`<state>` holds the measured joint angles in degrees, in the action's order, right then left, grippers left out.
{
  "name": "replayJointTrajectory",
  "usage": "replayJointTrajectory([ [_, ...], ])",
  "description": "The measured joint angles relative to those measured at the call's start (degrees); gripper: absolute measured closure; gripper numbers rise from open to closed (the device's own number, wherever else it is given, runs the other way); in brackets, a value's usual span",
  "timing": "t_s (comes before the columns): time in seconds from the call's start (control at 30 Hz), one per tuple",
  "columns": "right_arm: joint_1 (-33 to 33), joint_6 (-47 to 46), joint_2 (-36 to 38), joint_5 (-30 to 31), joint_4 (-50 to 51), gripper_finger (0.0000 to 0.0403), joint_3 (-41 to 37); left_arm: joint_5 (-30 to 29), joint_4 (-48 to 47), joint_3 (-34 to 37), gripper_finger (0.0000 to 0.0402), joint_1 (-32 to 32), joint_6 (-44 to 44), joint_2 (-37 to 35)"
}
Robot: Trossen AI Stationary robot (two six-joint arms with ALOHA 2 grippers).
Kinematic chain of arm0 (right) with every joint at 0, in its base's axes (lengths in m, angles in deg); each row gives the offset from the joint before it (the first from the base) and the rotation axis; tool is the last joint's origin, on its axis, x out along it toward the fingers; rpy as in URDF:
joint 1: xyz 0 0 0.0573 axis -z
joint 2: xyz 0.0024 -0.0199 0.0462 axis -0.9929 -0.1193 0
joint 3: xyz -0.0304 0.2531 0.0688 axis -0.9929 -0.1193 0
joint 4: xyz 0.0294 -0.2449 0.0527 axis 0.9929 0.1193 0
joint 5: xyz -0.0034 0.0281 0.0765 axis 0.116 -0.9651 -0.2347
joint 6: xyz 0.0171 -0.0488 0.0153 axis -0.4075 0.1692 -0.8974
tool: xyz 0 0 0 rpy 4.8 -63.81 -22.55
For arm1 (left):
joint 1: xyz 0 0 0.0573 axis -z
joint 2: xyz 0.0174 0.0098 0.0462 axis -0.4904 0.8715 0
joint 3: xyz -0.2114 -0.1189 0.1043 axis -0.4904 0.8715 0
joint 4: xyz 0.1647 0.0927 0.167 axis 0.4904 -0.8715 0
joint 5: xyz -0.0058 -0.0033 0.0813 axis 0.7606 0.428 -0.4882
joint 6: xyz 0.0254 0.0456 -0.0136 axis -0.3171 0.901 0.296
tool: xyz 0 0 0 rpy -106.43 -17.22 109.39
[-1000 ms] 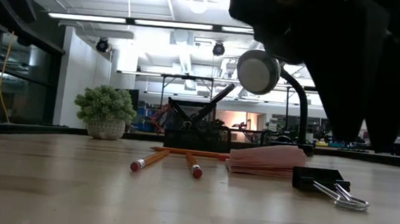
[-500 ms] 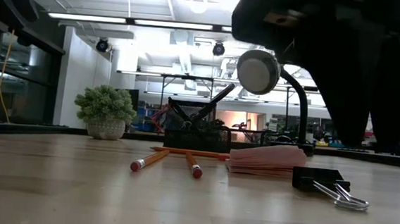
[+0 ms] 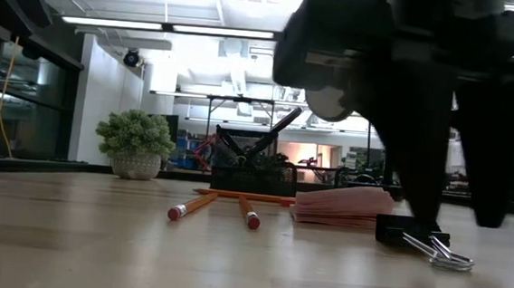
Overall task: Pick and place office supplies into organizer
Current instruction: Put the binder clip into the desk organizer
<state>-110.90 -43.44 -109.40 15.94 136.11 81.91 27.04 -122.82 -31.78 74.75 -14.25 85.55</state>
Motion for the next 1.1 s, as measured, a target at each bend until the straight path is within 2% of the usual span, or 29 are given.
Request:
replayJointTrajectory([
  [0.37,0.85,0.15,0.00,1.13,0.34,0.0226,-0.05,-0.24,0.01,0.00,0.0282,0.00,0.09,0.00],
  [1.1,0.29,0.23,-0.36,-0.43,-0.51,0.0228,-0.57,-1.07,0.04,0.00,0.0282,0.00,0.07,0.00],
])
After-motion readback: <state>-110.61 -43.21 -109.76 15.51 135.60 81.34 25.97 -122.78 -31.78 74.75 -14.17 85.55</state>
